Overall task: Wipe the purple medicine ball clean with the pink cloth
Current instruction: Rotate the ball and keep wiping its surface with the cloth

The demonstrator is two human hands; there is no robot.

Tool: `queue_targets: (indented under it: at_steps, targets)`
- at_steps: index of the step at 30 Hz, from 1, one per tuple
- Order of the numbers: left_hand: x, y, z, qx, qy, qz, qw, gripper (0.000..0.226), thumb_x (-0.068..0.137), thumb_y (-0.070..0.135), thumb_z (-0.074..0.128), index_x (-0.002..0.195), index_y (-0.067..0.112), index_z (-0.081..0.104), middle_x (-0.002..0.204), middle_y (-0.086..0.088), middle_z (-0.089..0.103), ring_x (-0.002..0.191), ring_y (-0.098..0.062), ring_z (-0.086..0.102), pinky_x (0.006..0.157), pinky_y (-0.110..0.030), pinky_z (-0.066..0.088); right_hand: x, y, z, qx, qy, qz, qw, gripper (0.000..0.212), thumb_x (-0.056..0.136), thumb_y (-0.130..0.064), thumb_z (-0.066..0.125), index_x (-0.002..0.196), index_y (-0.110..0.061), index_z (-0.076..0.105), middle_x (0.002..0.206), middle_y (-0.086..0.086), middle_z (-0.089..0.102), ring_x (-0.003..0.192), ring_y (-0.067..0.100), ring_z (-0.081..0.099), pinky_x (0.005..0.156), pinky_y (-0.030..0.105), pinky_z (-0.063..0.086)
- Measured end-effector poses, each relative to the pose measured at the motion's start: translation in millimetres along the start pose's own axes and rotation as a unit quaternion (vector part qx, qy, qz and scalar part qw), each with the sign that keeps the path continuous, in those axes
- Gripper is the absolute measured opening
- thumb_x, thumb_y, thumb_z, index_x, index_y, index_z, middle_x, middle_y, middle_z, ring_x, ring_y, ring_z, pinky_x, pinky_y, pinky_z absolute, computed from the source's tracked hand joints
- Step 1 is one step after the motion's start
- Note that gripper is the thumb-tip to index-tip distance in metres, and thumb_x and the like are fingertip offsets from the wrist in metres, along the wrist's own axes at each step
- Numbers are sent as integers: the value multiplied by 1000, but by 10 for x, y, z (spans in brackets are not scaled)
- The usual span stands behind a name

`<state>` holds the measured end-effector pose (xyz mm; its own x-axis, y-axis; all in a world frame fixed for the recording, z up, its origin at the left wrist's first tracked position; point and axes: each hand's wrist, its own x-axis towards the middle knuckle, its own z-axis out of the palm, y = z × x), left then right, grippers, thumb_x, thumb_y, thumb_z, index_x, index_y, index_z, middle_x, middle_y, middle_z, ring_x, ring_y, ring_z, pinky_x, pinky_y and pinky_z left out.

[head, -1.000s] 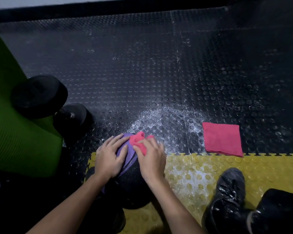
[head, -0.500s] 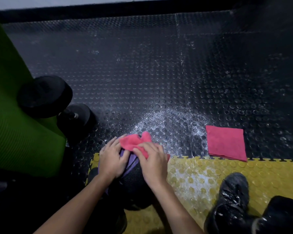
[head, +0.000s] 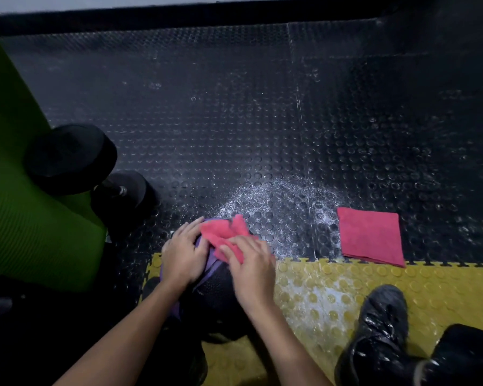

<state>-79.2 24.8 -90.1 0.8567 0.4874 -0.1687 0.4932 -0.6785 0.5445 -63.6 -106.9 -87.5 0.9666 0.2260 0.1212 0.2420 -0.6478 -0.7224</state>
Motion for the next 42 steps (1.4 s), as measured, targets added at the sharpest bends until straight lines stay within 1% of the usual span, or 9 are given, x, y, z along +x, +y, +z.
queue_targets:
  at_steps: [5,12,19,21,24,27,34,38,42]
  targets:
    - [23,126,28,14,-12,-10,1000,52,81,52,25,122,45,57,140,19,46,135,-10,35,109,-44,29,166,523,-206,129,-70,302,942,16,92,-33,48,82,-25,58,77,-3,61,68,15,53,54,24,38]
    - [122,66,-19,4,-9,-24,1000,34,96,39,38,122,40,59,139,17,49,131,-11,41,107,-40,33,83,1,46,-37,9,-20,999,34,82,-53,41,86,-31,66,92,-17,67,84,18,51,69,34,43]
    - [142,288,74,39,-9,-53,998,37,95,39,36,126,42,55,142,19,44,135,-12,34,109,-48,29,326,544,-178,78,-71,303,947,24,94,-34,45,100,-19,61,95,3,67,83,23,59,67,28,42]
    - [156,347,96,50,-8,-52,997,37,94,39,36,125,42,55,141,19,45,135,-13,35,109,-49,28,303,454,-195,46,-47,267,961,22,93,-32,48,100,-19,64,96,7,67,82,24,57,64,27,36]
    - [188,300,67,41,-11,-57,997,35,94,38,37,124,41,56,138,19,49,131,-13,41,106,-49,32,117,36,-96,-22,39,55,997,18,85,-38,53,85,-26,67,85,-6,68,78,22,53,63,30,42]
    - [170,160,-32,-7,-10,-72,997,32,96,37,41,122,41,58,137,15,52,127,-15,46,104,-44,36,-2,-113,17,-57,23,-58,996,27,81,-49,43,81,-31,63,87,-18,65,83,15,52,65,29,43]
    - [160,211,-54,-10,-3,-78,997,32,96,36,40,122,41,59,137,16,51,128,-14,44,105,-39,35,159,584,-127,104,-28,284,953,19,93,-30,49,88,-16,60,73,-3,59,74,22,57,52,25,28]
    - [213,273,-45,6,-5,-86,996,33,95,35,39,121,40,58,133,14,55,125,-17,47,104,-40,36,57,128,-20,33,56,99,993,20,87,-40,52,83,-25,65,85,-5,67,79,21,52,62,28,34]
    - [191,143,-101,-32,4,-93,995,31,95,35,41,119,41,60,129,12,58,119,-18,52,99,-37,38,7,-47,39,-44,33,-43,998,28,83,-52,44,83,-32,63,90,-21,65,83,12,48,64,29,41]
